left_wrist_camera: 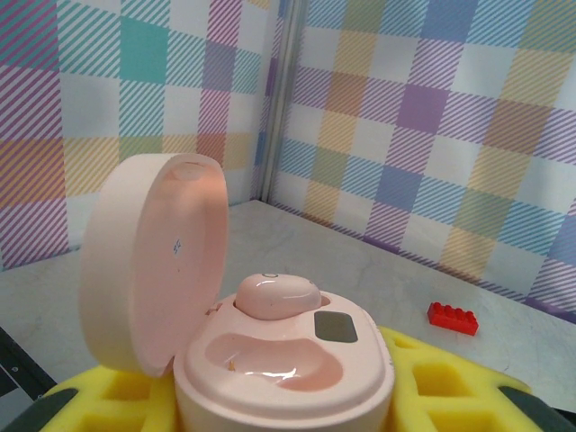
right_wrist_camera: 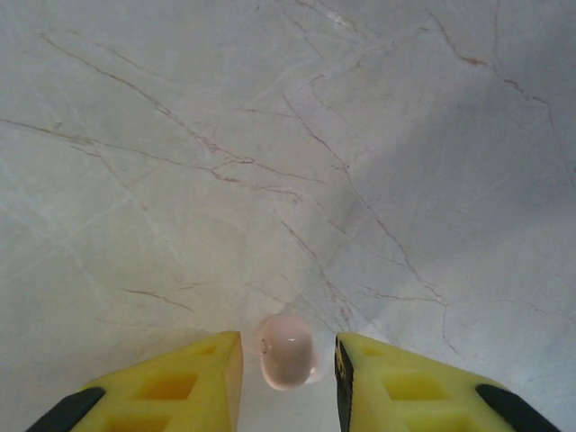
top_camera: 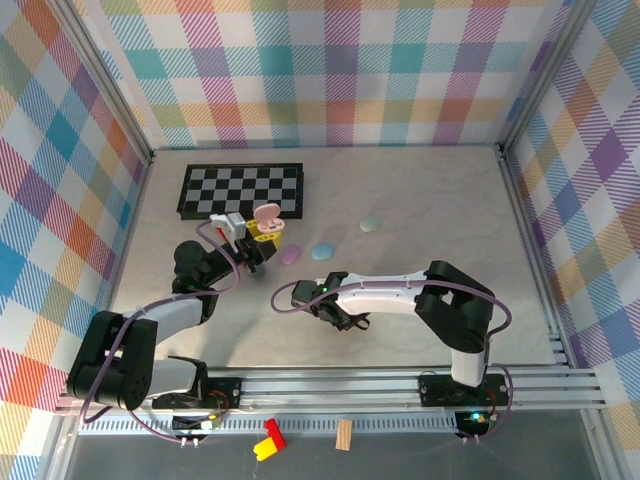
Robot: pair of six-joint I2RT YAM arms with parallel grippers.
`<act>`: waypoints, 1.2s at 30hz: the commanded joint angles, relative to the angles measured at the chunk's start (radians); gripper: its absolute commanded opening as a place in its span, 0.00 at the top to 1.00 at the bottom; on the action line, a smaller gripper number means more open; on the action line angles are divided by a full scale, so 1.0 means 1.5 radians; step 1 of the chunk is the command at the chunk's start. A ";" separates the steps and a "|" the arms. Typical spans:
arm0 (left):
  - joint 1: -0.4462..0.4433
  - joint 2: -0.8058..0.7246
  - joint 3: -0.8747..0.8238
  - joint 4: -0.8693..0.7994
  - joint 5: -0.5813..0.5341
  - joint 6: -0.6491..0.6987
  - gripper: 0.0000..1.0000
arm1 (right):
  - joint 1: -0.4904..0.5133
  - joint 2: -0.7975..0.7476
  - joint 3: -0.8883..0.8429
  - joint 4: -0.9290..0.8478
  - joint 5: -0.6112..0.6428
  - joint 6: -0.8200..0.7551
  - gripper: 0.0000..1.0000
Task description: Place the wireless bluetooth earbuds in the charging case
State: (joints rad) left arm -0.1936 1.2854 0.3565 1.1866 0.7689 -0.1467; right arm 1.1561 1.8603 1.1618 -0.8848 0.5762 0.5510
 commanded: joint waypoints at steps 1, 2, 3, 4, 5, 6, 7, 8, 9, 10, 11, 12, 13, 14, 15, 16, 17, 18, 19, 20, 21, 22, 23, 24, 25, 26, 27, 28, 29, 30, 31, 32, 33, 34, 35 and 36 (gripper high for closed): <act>0.009 0.002 0.010 0.046 0.016 -0.010 0.65 | 0.004 0.018 0.014 -0.029 0.016 -0.004 0.68; 0.009 0.002 0.011 0.046 0.017 -0.009 0.65 | 0.003 0.020 0.013 -0.026 0.012 -0.001 0.68; 0.009 0.003 0.011 0.046 0.017 -0.009 0.65 | 0.003 0.020 0.010 -0.022 0.007 0.002 0.68; 0.009 0.003 0.011 0.046 0.019 -0.010 0.65 | 0.003 0.021 0.008 -0.018 0.001 0.004 0.69; 0.009 0.003 0.012 0.046 0.020 -0.010 0.65 | 0.003 0.022 0.008 -0.019 -0.001 0.006 0.69; 0.009 0.003 0.012 0.046 0.021 -0.010 0.65 | 0.003 0.025 0.007 -0.023 -0.001 0.010 0.69; 0.009 0.003 0.012 0.046 0.021 -0.010 0.65 | 0.003 0.027 0.007 -0.027 0.003 0.012 0.69; 0.009 0.003 0.012 0.046 0.022 -0.010 0.65 | 0.003 0.031 0.008 -0.033 0.009 0.018 0.70; 0.009 0.004 0.012 0.046 0.022 -0.010 0.65 | 0.002 0.033 0.007 -0.038 0.011 0.020 0.71; 0.009 0.004 0.012 0.046 0.023 -0.010 0.65 | 0.001 0.034 0.007 -0.040 0.011 0.022 0.73; 0.009 0.004 0.012 0.046 0.024 -0.010 0.65 | 0.000 0.033 0.005 -0.038 0.011 0.023 0.74; 0.009 0.004 0.012 0.046 0.024 -0.010 0.65 | -0.001 0.032 0.002 -0.036 0.010 0.022 0.76; 0.009 0.004 0.012 0.046 0.025 -0.010 0.65 | -0.002 0.032 0.001 -0.034 0.009 0.021 0.78; 0.009 0.003 0.011 0.046 0.027 -0.010 0.65 | -0.003 0.031 0.001 -0.033 0.008 0.020 0.79; 0.009 0.003 0.011 0.047 0.027 -0.010 0.65 | -0.004 0.030 0.000 -0.031 0.008 0.019 0.80; 0.009 0.003 0.011 0.047 0.029 -0.010 0.65 | -0.004 0.026 0.000 -0.030 0.008 0.017 0.81; 0.009 0.003 0.011 0.047 0.029 -0.009 0.65 | -0.004 0.020 -0.002 -0.025 0.007 0.014 0.81; 0.009 0.003 0.011 0.047 0.031 -0.008 0.65 | -0.005 0.010 -0.005 -0.017 0.004 0.010 0.81; 0.009 0.004 0.011 0.047 0.031 -0.007 0.65 | -0.006 -0.001 -0.009 -0.008 0.000 0.005 0.81; 0.009 0.004 0.011 0.047 0.034 -0.004 0.65 | -0.008 -0.015 -0.013 0.001 -0.006 0.002 0.81; 0.009 0.006 0.011 0.047 0.034 -0.003 0.65 | -0.014 -0.032 -0.020 0.013 -0.016 -0.001 0.81; 0.009 0.008 0.011 0.047 0.037 -0.002 0.65 | -0.021 -0.048 -0.027 0.023 -0.027 -0.002 0.81; 0.009 0.011 0.011 0.046 0.037 -0.001 0.65 | -0.030 -0.068 -0.036 0.034 -0.041 -0.004 0.80; 0.009 0.014 0.012 0.046 0.039 -0.001 0.65 | -0.039 -0.089 -0.043 0.044 -0.060 -0.010 0.80; 0.008 0.017 0.014 0.046 0.042 0.000 0.65 | -0.048 -0.110 -0.050 0.052 -0.076 -0.013 0.79; 0.007 0.023 0.016 0.050 0.047 0.000 0.65 | -0.058 -0.136 -0.059 0.063 -0.097 -0.018 0.79; 0.004 0.027 0.016 0.054 0.049 0.001 0.65 | -0.069 -0.161 -0.067 0.076 -0.120 -0.021 0.79; -0.001 0.031 0.017 0.059 0.050 0.003 0.65 | -0.083 -0.192 -0.079 0.095 -0.152 -0.025 0.79; -0.008 0.034 0.017 0.061 0.045 0.008 0.65 | -0.102 -0.226 -0.089 0.115 -0.192 -0.024 0.79; -0.014 0.035 0.018 0.060 0.039 0.012 0.65 | -0.119 -0.256 -0.101 0.137 -0.231 -0.023 0.79; -0.023 0.036 0.019 0.059 0.031 0.019 0.65 | -0.139 -0.290 -0.114 0.163 -0.273 -0.019 0.79; -0.034 0.036 0.019 0.056 0.021 0.029 0.65 | -0.162 -0.325 -0.126 0.187 -0.314 -0.014 0.80; -0.045 0.036 0.019 0.051 0.011 0.042 0.65 | -0.182 -0.348 -0.134 0.209 -0.349 -0.008 0.80; -0.059 0.034 0.019 0.041 -0.005 0.062 0.65 | -0.204 -0.372 -0.143 0.233 -0.393 -0.001 0.80; -0.073 0.033 0.019 0.028 -0.023 0.086 0.65 | -0.223 -0.391 -0.146 0.255 -0.429 0.004 0.80; -0.089 0.032 0.019 0.017 -0.047 0.109 0.65 | -0.238 -0.403 -0.145 0.270 -0.457 0.006 0.80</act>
State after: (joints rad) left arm -0.2852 1.3361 0.3595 1.2037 0.7635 -0.0853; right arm 0.8459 1.3022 0.9604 -0.6113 0.1085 0.5400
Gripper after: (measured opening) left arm 0.374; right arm 0.199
